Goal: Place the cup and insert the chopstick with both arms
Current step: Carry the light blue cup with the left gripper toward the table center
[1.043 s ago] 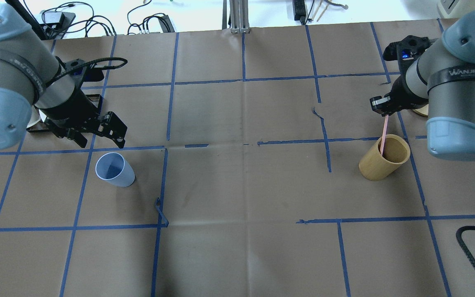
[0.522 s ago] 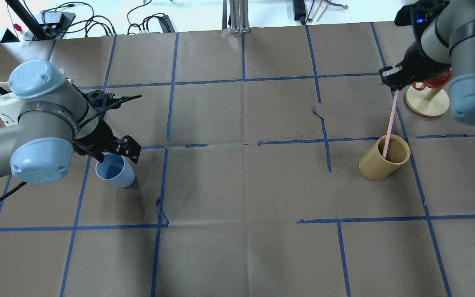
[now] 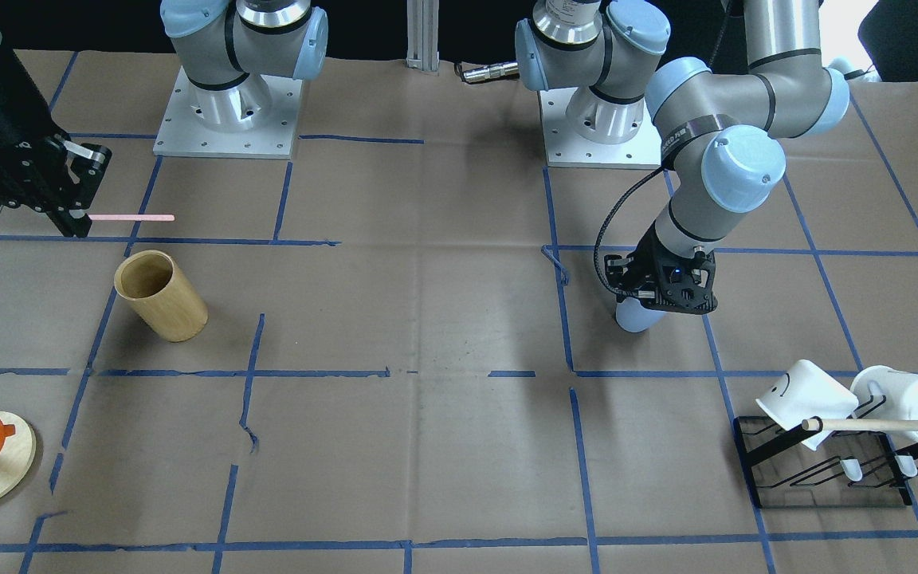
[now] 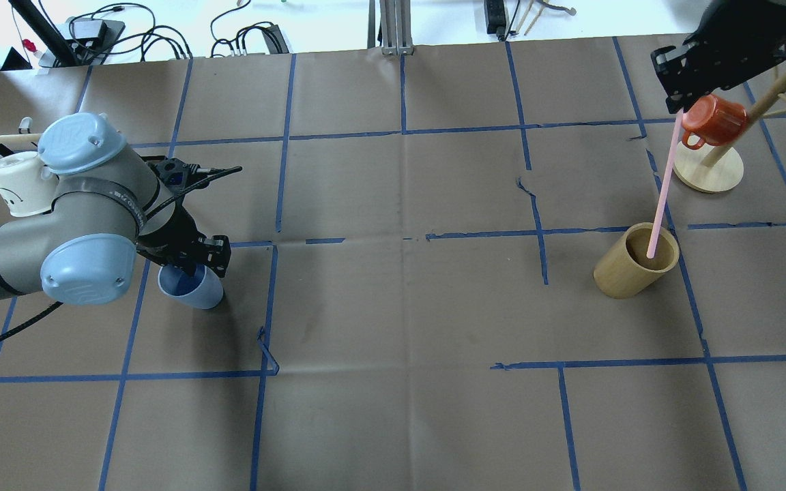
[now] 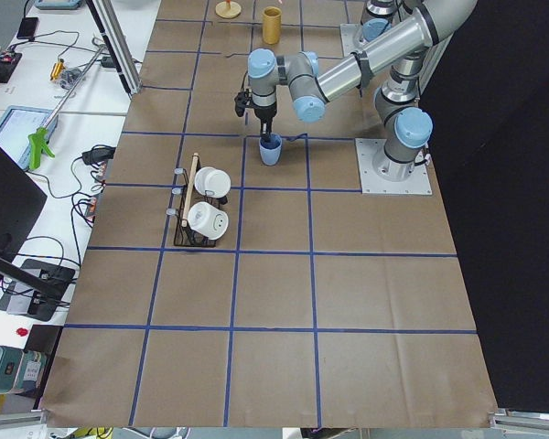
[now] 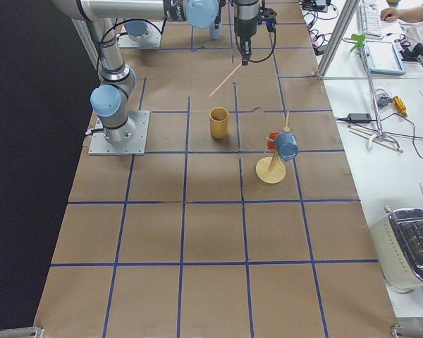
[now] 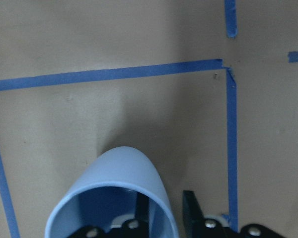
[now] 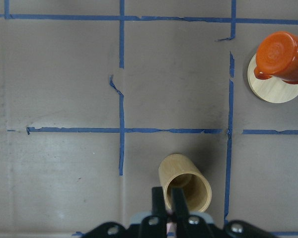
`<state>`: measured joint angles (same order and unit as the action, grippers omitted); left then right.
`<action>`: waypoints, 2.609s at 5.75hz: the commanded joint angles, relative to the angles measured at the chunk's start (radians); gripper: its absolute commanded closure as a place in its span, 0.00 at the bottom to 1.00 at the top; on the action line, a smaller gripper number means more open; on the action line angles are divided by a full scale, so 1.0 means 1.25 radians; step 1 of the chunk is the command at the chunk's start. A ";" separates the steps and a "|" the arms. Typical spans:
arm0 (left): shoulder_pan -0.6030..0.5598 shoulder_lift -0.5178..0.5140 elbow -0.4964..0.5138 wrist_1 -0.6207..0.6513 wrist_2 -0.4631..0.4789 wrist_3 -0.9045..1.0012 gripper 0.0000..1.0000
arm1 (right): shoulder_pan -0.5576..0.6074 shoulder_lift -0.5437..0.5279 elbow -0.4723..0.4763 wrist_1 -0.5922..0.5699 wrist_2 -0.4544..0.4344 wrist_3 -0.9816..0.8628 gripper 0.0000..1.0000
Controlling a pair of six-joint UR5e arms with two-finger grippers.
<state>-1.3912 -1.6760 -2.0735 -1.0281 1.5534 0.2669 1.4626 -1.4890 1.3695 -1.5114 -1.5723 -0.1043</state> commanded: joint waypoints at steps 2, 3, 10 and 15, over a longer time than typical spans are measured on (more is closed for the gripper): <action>-0.033 0.001 0.039 -0.012 -0.001 -0.060 0.97 | 0.061 0.067 -0.099 0.084 0.005 0.132 0.90; -0.121 -0.013 0.084 -0.017 -0.007 -0.210 0.97 | 0.062 0.067 -0.092 0.096 0.010 0.139 0.90; -0.481 -0.295 0.341 0.164 -0.003 -0.733 0.96 | 0.062 0.068 -0.082 0.099 0.012 0.139 0.90; -0.429 -0.140 0.345 -0.032 -0.006 -0.597 0.01 | 0.062 0.070 -0.082 0.099 0.012 0.139 0.90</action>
<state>-1.9603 -1.9293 -1.6456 -0.9534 1.5466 -0.5587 1.5401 -1.4021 1.2671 -1.3882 -1.5572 0.0690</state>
